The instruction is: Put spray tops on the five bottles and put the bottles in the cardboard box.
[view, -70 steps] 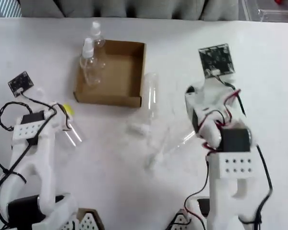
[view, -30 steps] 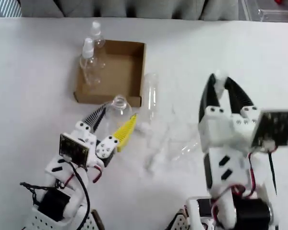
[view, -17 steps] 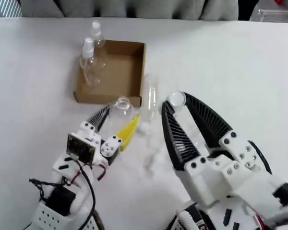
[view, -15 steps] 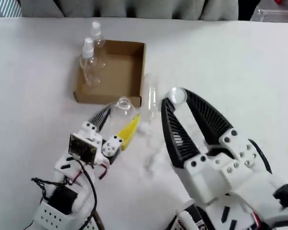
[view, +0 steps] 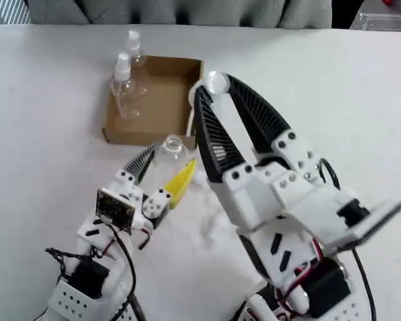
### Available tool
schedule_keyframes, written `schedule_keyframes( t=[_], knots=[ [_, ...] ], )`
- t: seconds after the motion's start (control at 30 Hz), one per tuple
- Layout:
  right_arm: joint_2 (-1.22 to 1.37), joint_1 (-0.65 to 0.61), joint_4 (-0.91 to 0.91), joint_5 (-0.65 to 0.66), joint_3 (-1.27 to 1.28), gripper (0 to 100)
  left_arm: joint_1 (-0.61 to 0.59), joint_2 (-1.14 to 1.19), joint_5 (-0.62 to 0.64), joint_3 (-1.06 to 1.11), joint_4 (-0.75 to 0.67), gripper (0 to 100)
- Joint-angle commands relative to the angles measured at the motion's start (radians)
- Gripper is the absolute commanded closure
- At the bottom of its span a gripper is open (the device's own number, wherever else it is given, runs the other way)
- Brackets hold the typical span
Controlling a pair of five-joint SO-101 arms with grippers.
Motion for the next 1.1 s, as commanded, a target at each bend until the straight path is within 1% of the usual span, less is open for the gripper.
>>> schedule_keyframes(
  t=[0.0, 0.1, 0.53, 0.8, 1.07],
  knots=[
    [0.047, -0.050, -0.028, -0.035, -0.005, 98.4, 0.012, -0.012, -0.006, -0.003, -0.032, 98],
    [0.051, -0.073, -0.027, -0.037, -0.003, 98.4, 0.010, -0.012, -0.008, -0.003, -0.017, 98],
    [0.054, -0.068, -0.031, -0.031, 0.009, 98.4, 0.012, -0.012, -0.008, -0.003, -0.012, 98],
    [0.054, 0.002, -0.033, -0.031, -0.003, 98.4, 0.012, -0.012, -0.006, -0.003, -0.012, 98],
    [0.054, 0.004, -0.025, -0.034, 0.002, 98.4, 0.007, -0.012, -0.003, -0.003, -0.012, 98]
  ],
)
